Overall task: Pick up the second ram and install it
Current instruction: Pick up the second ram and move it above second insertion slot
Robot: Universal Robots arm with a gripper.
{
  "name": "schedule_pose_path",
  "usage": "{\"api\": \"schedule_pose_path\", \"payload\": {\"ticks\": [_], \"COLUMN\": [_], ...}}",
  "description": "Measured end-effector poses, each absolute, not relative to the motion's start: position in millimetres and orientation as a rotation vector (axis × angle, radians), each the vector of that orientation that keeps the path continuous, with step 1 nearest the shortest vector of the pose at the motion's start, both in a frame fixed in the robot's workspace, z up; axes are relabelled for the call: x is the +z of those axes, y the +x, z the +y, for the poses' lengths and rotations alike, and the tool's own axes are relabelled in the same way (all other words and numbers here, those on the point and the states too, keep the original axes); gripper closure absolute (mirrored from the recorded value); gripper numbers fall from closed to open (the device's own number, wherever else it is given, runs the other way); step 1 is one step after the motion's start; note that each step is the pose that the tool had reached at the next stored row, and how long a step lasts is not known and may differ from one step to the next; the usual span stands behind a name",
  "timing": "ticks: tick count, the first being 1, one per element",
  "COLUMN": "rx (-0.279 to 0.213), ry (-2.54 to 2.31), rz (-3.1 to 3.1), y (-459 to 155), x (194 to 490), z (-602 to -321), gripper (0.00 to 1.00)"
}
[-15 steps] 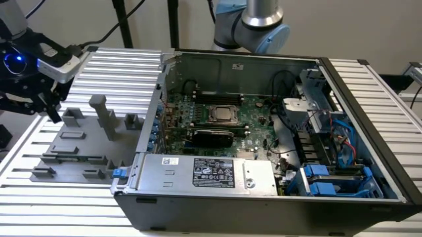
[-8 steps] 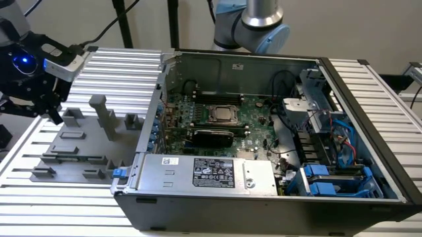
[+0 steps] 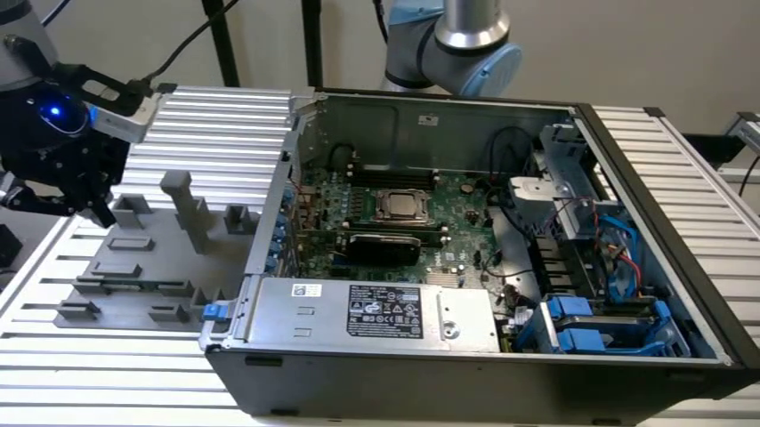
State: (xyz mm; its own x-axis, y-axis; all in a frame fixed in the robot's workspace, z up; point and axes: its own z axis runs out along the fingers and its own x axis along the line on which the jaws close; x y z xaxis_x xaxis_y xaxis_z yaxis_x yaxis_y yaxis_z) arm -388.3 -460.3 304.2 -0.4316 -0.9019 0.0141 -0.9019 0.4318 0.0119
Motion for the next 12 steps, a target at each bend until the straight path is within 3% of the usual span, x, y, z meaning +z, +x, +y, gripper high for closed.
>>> {"api": "schedule_pose_path", "payload": {"ticks": [12], "rx": [-0.001], "ry": [1.942], "rz": [-2.446], "y": [-388.3], "x": [295.8], "z": [-460.3], "gripper": [0.89]}}
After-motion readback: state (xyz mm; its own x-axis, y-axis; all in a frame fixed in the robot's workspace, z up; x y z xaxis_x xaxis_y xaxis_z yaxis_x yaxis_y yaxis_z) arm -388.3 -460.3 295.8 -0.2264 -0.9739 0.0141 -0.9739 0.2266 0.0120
